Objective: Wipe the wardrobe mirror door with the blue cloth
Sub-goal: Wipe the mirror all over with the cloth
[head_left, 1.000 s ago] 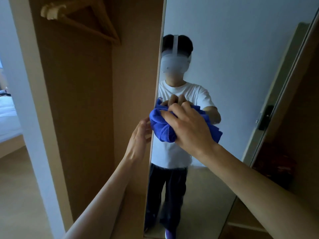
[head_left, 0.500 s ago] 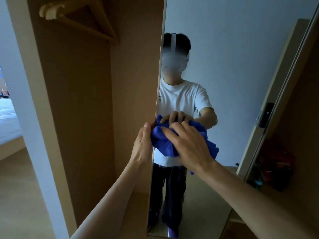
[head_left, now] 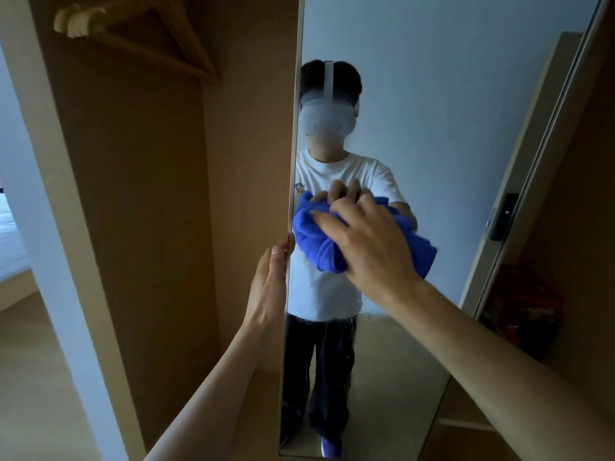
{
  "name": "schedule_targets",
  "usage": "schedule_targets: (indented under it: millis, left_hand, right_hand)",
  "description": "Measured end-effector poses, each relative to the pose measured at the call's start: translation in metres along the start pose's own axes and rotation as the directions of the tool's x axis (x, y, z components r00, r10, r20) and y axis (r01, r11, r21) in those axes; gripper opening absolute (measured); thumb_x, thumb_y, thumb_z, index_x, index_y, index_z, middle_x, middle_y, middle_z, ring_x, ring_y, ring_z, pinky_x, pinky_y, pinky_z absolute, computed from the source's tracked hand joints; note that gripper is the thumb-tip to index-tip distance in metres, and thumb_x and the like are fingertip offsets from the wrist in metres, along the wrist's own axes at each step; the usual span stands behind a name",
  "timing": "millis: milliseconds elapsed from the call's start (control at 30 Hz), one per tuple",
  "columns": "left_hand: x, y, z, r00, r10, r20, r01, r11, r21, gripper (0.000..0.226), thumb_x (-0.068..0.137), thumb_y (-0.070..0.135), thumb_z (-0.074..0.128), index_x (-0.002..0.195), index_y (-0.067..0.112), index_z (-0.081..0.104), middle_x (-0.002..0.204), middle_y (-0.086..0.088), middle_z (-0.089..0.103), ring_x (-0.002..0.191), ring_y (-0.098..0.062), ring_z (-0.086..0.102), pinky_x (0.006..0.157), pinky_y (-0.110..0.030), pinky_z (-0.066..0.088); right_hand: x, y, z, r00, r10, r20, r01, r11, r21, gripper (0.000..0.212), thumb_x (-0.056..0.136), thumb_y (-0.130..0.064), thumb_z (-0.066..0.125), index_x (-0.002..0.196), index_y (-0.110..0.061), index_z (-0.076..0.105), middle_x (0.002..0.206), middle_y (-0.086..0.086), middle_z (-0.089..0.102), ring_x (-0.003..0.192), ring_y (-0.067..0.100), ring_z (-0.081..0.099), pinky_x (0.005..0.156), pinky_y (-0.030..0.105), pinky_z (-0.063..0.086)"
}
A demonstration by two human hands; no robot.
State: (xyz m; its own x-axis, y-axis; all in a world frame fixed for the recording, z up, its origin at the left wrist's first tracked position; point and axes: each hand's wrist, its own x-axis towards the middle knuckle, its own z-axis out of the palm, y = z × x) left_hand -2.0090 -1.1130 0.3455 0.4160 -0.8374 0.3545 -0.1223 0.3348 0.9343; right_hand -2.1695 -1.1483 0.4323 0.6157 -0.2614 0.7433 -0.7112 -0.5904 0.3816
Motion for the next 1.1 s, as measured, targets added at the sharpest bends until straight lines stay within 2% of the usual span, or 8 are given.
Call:
schedule_targets:
  millis: [133,267,400,467,567,700,967,1100]
  left_hand:
    - [-0.003,-0.004,0.005,0.999,0.025,-0.021,-0.026,1.000,-0.012,0.042,0.111,0.046,0.028,0.131,0.031,0.061,0.130,0.006,0.065,0.125,-0.013,0.059,0.112,-0.048,0.043]
    - [-0.008,-0.004,0.011,0.996,0.032,-0.078,-0.036,0.999,-0.041,0.034,0.111,0.038,0.035,0.129,0.032,0.063,0.129,0.009,0.067,0.119,0.000,0.061,0.112,-0.042,0.045]
    - [-0.011,-0.004,0.014,0.995,0.054,-0.089,-0.055,0.998,-0.003,0.029,0.109,0.037,0.039,0.125,0.038,0.063,0.129,0.008,0.063,0.127,-0.013,0.057,0.112,-0.046,0.044]
    - [-0.012,-0.003,0.015,0.994,0.060,-0.091,-0.057,0.998,0.029,0.024,0.105,0.045,0.043,0.120,0.045,0.062,0.126,0.014,0.061,0.125,-0.011,0.056,0.110,-0.045,0.044]
    - [-0.012,-0.002,0.018,0.992,0.053,-0.114,-0.046,0.997,0.068,0.032,0.093,0.057,0.046,0.119,0.043,0.060,0.124,0.014,0.057,0.114,0.000,0.055,0.102,-0.038,0.047]
    - [-0.013,-0.004,0.025,0.986,0.061,-0.154,-0.041,0.991,0.131,0.048,0.088,0.056,0.049,0.130,0.035,0.054,0.126,0.009,0.052,0.106,0.001,0.055,0.081,-0.026,0.045]
    - [-0.016,-0.008,0.030,0.978,0.106,-0.178,-0.067,0.975,0.212,0.047,0.090,0.045,0.055,0.135,0.031,0.054,0.131,0.006,0.053,0.113,-0.004,0.057,0.096,-0.038,0.051]
    - [-0.014,-0.012,0.032,0.974,0.107,-0.200,-0.054,0.966,0.254,0.046,0.095,0.041,0.058,0.139,0.031,0.050,0.133,0.005,0.048,0.109,-0.003,0.054,0.090,-0.033,0.050]
  right_hand:
    - [-0.042,-0.019,0.019,0.993,-0.029,0.111,0.020,0.997,0.079,0.056,0.077,-0.004,0.070,0.129,-0.020,0.059,0.113,0.004,0.059,0.090,0.028,0.049,0.070,0.039,0.037]
    - [-0.062,-0.025,0.027,0.989,-0.025,0.146,0.009,0.994,0.106,0.051,0.078,-0.008,0.074,0.126,-0.021,0.061,0.108,0.002,0.062,0.085,0.026,0.052,0.067,0.038,0.042]
    - [-0.052,-0.013,0.017,0.992,0.011,0.126,-0.026,0.993,0.116,0.054,0.079,-0.007,0.066,0.129,-0.023,0.058,0.112,0.004,0.060,0.089,0.026,0.051,0.071,0.038,0.041]
    - [-0.042,0.001,0.007,0.996,0.042,0.082,-0.049,0.995,0.088,0.050,0.082,-0.007,0.062,0.130,-0.023,0.060,0.113,0.005,0.061,0.090,0.026,0.051,0.072,0.039,0.041]
    - [-0.023,0.029,-0.011,0.998,0.058,0.013,-0.058,0.998,0.014,0.046,0.090,-0.012,0.061,0.134,-0.024,0.058,0.113,0.004,0.060,0.092,0.028,0.050,0.076,0.040,0.038]
    - [-0.004,0.060,-0.031,0.994,0.103,-0.032,-0.104,0.994,-0.038,0.043,0.091,-0.013,0.061,0.132,-0.024,0.059,0.113,0.003,0.062,0.093,0.030,0.051,0.077,0.042,0.039]
    - [-0.039,0.052,-0.011,1.000,0.018,-0.018,-0.018,1.000,0.010,0.043,0.087,-0.007,0.063,0.127,-0.022,0.062,0.109,0.001,0.063,0.087,0.029,0.050,0.073,0.041,0.040]
    - [-0.078,0.038,0.014,0.997,-0.045,0.056,0.042,0.998,0.052,0.042,0.083,-0.008,0.066,0.123,-0.021,0.063,0.103,0.000,0.062,0.084,0.026,0.049,0.068,0.040,0.040]
